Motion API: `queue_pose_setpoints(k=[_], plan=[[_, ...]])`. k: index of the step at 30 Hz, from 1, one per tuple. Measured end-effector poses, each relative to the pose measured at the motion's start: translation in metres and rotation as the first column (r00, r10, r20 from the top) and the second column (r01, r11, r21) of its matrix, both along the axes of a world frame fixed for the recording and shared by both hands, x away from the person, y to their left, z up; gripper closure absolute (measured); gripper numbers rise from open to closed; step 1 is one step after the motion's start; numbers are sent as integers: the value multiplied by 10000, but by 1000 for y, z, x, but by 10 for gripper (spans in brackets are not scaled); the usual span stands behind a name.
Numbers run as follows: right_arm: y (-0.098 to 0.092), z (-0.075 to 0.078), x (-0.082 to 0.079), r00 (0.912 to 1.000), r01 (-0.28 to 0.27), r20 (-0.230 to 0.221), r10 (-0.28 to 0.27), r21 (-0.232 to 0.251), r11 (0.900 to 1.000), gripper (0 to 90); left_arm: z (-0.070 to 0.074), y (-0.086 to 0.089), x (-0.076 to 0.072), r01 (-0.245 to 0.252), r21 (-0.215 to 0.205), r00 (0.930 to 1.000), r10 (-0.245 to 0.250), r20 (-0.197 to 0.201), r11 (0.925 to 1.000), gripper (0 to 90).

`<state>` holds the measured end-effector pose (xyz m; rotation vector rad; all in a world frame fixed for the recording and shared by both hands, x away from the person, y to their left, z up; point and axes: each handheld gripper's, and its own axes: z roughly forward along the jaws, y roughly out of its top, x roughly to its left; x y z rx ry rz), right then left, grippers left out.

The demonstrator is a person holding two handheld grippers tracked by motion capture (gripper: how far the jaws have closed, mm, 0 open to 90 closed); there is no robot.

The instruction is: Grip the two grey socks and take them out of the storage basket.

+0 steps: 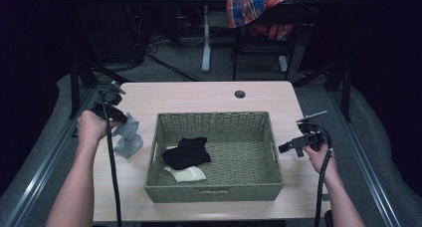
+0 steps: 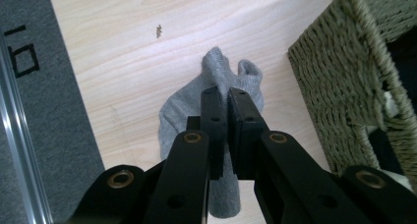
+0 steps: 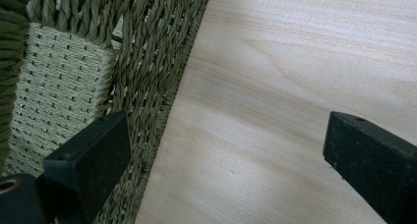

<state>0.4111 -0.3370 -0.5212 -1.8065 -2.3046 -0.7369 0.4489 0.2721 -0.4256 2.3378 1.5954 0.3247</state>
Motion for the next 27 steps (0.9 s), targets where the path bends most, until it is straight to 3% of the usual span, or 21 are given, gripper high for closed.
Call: queue_pose_setpoints(k=[13, 27], plan=[[0, 0, 0, 10000, 25, 6, -25, -17, 10000, 39, -46, -11, 4, 177, -238, 9985, -189, -509, 9996, 865], [-1, 1, 1, 9998, -182, -70, 182, -32, 9998, 39, -77, -21, 8, 188, -396, 9967, -218, -788, 9990, 862]])
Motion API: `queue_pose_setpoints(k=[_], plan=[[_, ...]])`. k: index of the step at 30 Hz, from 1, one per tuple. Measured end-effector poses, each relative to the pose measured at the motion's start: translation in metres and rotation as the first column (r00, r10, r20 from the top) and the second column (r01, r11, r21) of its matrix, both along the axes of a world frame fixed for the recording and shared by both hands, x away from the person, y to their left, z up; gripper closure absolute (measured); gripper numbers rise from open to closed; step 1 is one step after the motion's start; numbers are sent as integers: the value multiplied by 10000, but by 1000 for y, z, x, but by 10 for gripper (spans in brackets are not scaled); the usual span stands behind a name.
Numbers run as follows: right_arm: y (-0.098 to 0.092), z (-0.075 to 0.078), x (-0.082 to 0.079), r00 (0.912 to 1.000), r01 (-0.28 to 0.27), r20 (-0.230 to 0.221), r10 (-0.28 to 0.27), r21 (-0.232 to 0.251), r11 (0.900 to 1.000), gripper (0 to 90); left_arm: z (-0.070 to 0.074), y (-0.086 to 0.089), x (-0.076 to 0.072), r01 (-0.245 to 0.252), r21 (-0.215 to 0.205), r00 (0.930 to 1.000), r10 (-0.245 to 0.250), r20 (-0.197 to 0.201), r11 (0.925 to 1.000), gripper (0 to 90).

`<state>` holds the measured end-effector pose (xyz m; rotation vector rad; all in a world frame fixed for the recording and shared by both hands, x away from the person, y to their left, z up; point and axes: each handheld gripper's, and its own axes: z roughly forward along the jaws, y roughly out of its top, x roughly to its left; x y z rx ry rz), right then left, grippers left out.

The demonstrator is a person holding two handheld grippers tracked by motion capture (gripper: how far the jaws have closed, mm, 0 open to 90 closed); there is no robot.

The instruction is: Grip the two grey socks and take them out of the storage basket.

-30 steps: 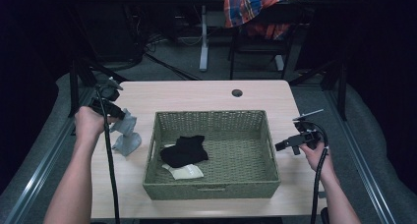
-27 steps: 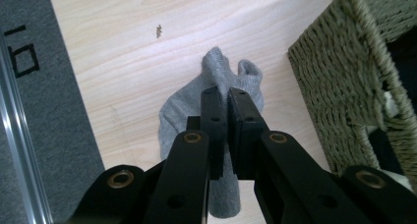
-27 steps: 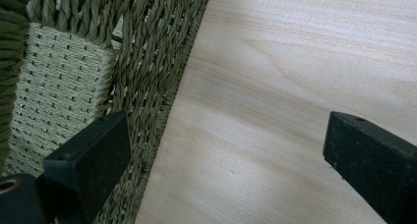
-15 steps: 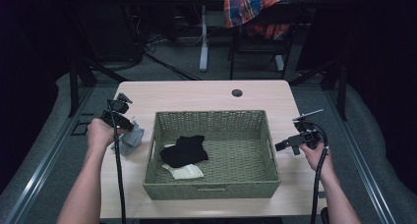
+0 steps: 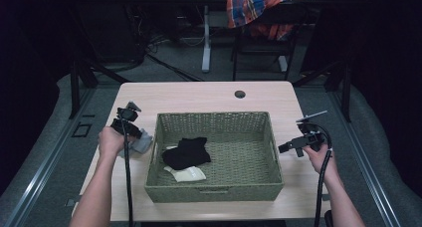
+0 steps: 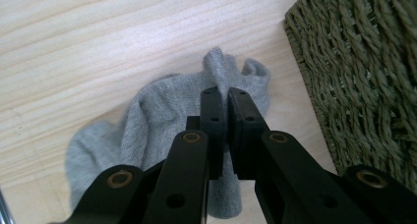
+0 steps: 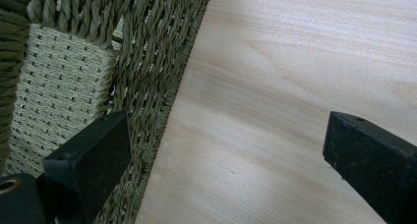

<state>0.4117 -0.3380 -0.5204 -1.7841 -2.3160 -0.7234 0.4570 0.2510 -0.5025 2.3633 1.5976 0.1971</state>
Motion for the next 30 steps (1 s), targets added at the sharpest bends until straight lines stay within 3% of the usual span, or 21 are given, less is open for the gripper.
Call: queue_pose_setpoints(k=[5, 7, 14, 18, 21, 23, 28, 30], plan=[[1, -1, -1, 9998, 199, 90, -199, 15, 9998, 40, -9, -1, 2, -64, -111, 9999, 63, -91, 9999, 857], [0, 0, 0, 10000, 31, 18, -31, -14, 10000, 40, -12, 0, 3, -72, -118, 9999, 71, -135, 9999, 853], [1, -1, -1, 9998, 195, 86, -196, 19, 9998, 40, -21, 1, 5, -167, -184, 9996, 163, -216, 9997, 850], [0, 0, 0, 10000, 40, 67, -40, 12, 10000, 40, -24, 2, 5, -94, -400, 9996, 84, -259, 9992, 833], [0, 0, 0, 10000, 43, 27, -43, 20, 10000, 40, -18, 5, 4, 205, -935, 9997, -214, -93, 9954, 747], [0, 0, 0, 10000, 17, 25, -17, 5, 10000, 40, -11, 9, 2, 45, -1137, 9999, -35, 95, 9935, 611], [3, 0, -1, 9996, 247, 146, -247, 45, 9997, 39, 14, 17, -6, -247, -818, 9970, 305, 710, 9963, 297], [3, 0, -1, 9996, 243, 171, -244, 21, 9997, 39, 24, 21, -12, -309, -762, 9955, 375, 868, 9966, 227]])
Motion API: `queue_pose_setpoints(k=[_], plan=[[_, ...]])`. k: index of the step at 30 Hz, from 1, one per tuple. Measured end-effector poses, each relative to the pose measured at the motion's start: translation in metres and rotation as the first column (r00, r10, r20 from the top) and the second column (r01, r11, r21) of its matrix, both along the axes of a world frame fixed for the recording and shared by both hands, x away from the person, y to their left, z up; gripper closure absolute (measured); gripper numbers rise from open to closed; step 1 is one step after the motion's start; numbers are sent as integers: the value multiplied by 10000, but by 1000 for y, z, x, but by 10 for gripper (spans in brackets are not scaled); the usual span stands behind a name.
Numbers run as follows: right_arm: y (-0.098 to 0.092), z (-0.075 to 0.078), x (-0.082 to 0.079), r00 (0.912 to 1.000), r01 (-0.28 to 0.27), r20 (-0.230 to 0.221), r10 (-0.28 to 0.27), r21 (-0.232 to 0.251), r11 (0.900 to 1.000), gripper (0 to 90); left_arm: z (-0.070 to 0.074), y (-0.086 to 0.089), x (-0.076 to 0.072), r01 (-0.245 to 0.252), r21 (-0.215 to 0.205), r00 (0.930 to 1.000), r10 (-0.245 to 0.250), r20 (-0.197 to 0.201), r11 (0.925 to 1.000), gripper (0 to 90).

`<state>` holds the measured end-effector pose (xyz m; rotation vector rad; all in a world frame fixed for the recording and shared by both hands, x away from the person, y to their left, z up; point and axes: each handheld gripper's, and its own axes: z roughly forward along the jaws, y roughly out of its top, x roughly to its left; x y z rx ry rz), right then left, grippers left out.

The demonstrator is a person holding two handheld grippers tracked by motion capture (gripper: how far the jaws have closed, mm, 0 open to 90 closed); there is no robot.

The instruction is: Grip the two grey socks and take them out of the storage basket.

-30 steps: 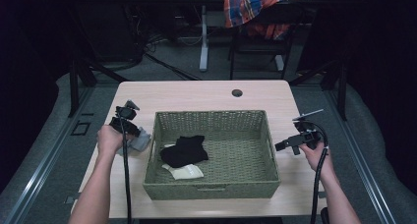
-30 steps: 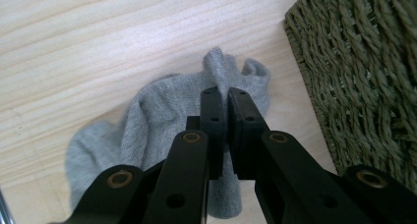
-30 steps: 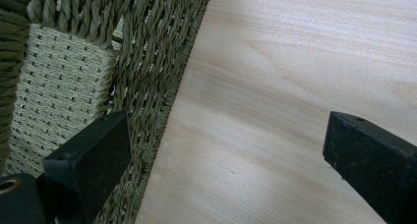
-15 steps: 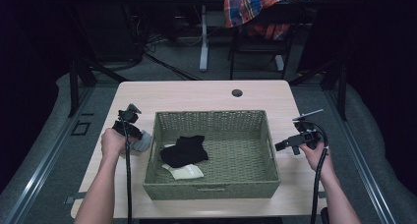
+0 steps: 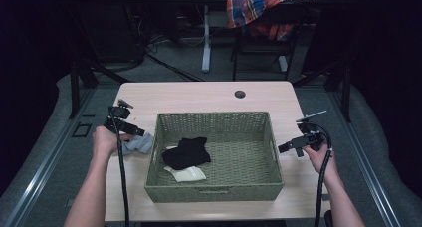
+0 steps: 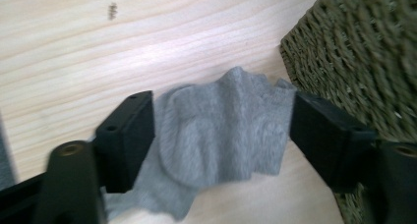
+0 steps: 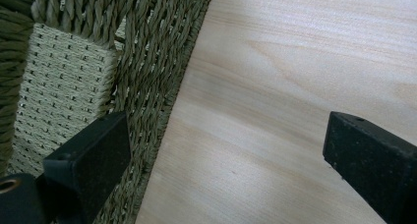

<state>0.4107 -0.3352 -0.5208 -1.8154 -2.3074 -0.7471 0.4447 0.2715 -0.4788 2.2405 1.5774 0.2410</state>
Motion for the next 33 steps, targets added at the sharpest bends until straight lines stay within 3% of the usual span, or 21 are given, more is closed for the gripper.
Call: queue_pose_setpoints(k=[2, 9, 15, 26, 29, 33], plan=[[0, 0, 0, 10000, -81, -17, 81, 18, 10000, 39, 6, 2, -5, -133, 120, 9998, 131, 160, 9998, 171], [2, 2, 0, 9999, -146, 24, 146, -142, 9998, 41, 26, 11, -32, -481, 79, 9959, 473, 769, 9988, 106], [2, 1, -1, 9999, -126, 61, 127, -113, 9999, 41, 36, 9, -58, -486, 289, 9926, 450, 1125, 9984, 60], [3, 2, 0, 9995, -319, -16, 319, -207, 9993, 41, 28, 8, -108, -655, 355, 9883, 600, 1401, 9972, 17], [2, 2, 0, 9987, -505, -99, 503, -247, 9984, 41, 23, 8, -118, -653, 477, 9903, 588, 1259, 9967, 2], [3, 1, 0, 9995, -308, -21, 308, -236, 9992, 41, 19, 9, -130, -700, 586, 9913, 629, 1154, 9958, 2]])
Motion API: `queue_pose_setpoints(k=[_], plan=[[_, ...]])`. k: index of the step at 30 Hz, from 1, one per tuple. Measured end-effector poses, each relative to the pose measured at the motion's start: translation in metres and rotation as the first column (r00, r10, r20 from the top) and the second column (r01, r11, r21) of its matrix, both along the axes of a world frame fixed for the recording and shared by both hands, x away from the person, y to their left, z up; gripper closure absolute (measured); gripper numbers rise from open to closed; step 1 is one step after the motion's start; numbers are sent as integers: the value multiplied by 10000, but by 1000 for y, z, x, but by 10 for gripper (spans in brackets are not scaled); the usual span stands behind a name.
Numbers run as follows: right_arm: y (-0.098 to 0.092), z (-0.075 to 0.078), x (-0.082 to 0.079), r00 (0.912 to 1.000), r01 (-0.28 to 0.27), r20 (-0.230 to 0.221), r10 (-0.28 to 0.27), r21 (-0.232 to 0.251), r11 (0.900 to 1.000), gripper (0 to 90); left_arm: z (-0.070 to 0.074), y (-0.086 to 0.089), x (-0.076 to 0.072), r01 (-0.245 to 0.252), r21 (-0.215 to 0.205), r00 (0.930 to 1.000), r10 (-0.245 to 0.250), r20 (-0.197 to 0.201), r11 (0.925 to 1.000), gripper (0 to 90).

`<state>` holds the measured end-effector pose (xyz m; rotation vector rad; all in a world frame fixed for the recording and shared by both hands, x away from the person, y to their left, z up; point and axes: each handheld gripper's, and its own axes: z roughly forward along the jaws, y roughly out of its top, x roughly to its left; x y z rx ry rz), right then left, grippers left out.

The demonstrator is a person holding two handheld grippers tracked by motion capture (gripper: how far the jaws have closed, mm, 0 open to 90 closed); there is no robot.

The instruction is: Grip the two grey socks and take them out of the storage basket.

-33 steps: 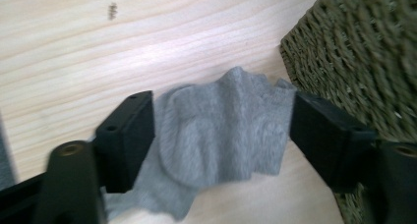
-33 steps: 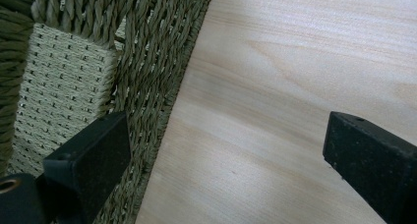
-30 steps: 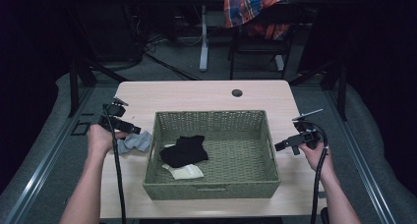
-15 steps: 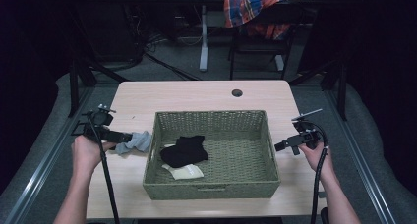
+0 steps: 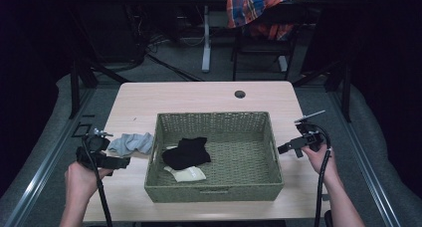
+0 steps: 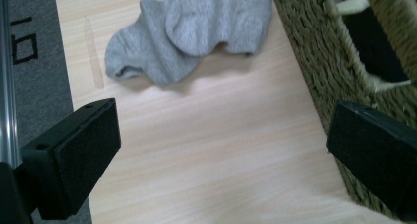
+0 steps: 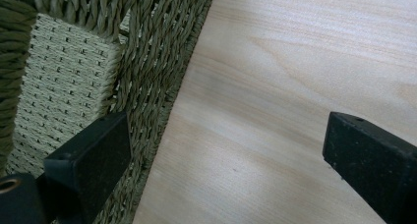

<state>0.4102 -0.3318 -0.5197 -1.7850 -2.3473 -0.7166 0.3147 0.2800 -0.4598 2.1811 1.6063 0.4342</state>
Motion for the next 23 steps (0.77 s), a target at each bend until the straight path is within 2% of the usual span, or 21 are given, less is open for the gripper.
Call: queue_pose_setpoints(k=[9, 12, 14, 16, 17, 19, 20, 23], plan=[[1, 0, -1, 9999, 121, 65, -121, 12, 9999, 42, -18, -4, -20, -21, 169, 9999, 23, -136, 9999, 0], [1, -1, 0, 9999, 108, 50, -108, 0, 9999, 41, -26, -4, -25, -132, 73, 9999, 132, -99, 9999, 0], [0, -1, 0, 10000, 39, 5, -39, 24, 10000, 42, -34, -6, -28, -7, 176, 9994, 14, -355, 9998, 0], [0, -1, 1, 10000, -42, -60, 42, -41, 10000, 42, -38, -7, -27, 97, 242, 9987, -85, -500, 9997, 0], [1, -2, 0, 9999, 130, 2, -130, -44, 9999, 42, -39, -7, -27, 131, 202, 9984, -120, -562, 9997, 0], [1, -2, 0, 9999, 125, -2, -125, -71, 9999, 42, -41, -6, -25, 200, 229, 9980, -186, -609, 9995, 0], [-1, -2, 2, 9997, -177, -158, 175, -151, 9997, 42, -41, -6, -25, 219, 228, 9979, -205, -612, 9995, 0], [1, -3, 2, 9999, 16, -103, -17, -140, 9999, 43, -42, -3, -24, 160, 213, 9984, -148, -553, 9996, 0]])
